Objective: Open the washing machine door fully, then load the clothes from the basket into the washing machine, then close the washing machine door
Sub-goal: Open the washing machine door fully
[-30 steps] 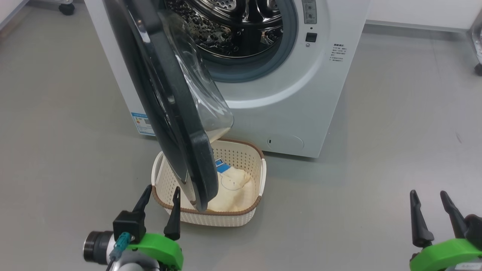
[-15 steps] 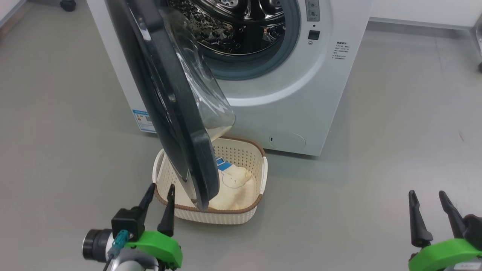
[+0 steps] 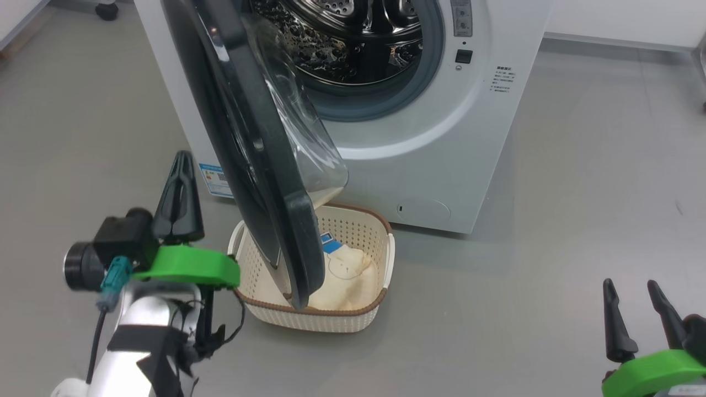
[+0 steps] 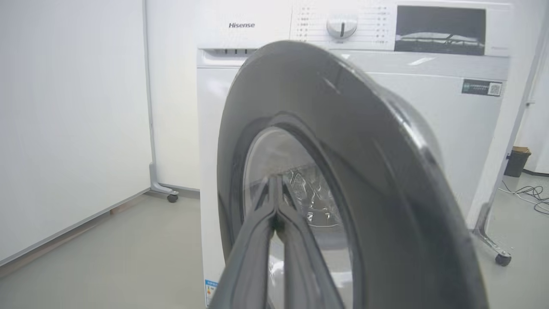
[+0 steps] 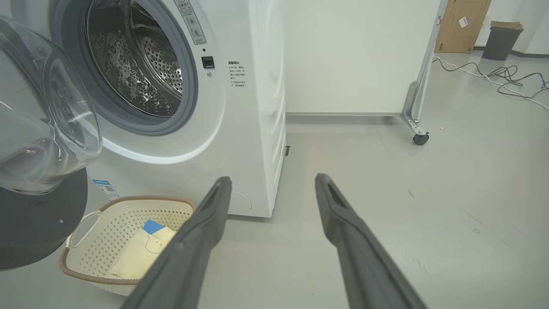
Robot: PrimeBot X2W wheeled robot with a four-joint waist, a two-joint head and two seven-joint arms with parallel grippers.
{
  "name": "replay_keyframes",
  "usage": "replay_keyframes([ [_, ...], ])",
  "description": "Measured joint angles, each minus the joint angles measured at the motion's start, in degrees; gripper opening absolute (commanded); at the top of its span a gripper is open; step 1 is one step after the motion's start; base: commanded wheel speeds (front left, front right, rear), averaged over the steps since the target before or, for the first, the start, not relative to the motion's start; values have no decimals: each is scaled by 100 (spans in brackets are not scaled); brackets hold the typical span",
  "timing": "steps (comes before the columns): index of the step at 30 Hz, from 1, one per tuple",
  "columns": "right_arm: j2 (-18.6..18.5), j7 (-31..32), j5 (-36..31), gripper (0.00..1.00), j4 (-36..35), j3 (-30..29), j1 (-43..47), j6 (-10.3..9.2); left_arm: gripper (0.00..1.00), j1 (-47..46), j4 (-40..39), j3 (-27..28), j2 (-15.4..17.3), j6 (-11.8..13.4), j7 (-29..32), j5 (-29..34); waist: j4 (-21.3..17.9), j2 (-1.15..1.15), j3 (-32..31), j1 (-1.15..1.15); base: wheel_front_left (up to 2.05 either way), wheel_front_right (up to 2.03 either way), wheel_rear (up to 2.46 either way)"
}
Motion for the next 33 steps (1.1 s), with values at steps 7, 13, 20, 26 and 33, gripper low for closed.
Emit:
replay_keyframes([
  [7, 0, 45, 0, 100, 24, 26, -2, 0, 0, -207, -1556, -798, -186, -118, 565, 48, -61, 0, -7, 0, 0, 0, 0],
  [13, 1, 78, -20, 100, 26, 71, -4, 0, 0, -211, -2082, -1544, -291, -213, 922, -130, -225, 0, 7, 0, 0, 0, 0],
  [20, 1, 101, -78, 100, 4, 105, -5, 0, 0, -177, -2059, -2085, -316, -46, 1141, -468, -523, 0, 34, 0, 0, 0, 0],
  [26, 1, 101, -78, 100, -15, 177, -7, 0, 0, -104, -1462, -2083, -320, 369, 1152, -620, -778, 0, 63, 0, 0, 0, 0],
  [33, 1, 102, -77, 100, -14, 181, -7, 0, 0, 28, -738, -1901, -324, 688, 1038, -790, -961, 0, 78, 0, 0, 0, 0],
])
